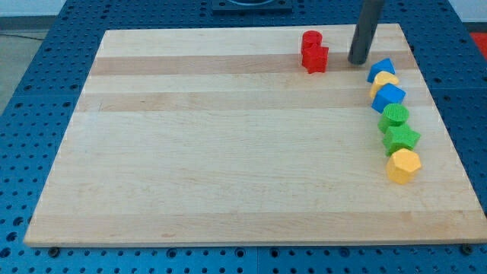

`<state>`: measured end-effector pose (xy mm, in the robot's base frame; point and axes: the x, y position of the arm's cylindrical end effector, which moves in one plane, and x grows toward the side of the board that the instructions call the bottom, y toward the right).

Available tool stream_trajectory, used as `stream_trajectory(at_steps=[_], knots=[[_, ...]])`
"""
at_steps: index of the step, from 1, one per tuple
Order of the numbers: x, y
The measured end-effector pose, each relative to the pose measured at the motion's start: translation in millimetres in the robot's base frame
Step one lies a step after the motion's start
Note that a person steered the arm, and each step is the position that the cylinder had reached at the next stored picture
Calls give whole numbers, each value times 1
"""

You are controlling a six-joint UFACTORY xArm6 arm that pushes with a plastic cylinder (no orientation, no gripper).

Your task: Place the yellow heart below the red star

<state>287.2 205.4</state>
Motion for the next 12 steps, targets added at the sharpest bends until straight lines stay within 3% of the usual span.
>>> stream_trajectory(at_steps=[2, 3, 4, 8, 12], knots=[[22, 104], [64, 105], [86, 77], [80, -28], [102, -70]])
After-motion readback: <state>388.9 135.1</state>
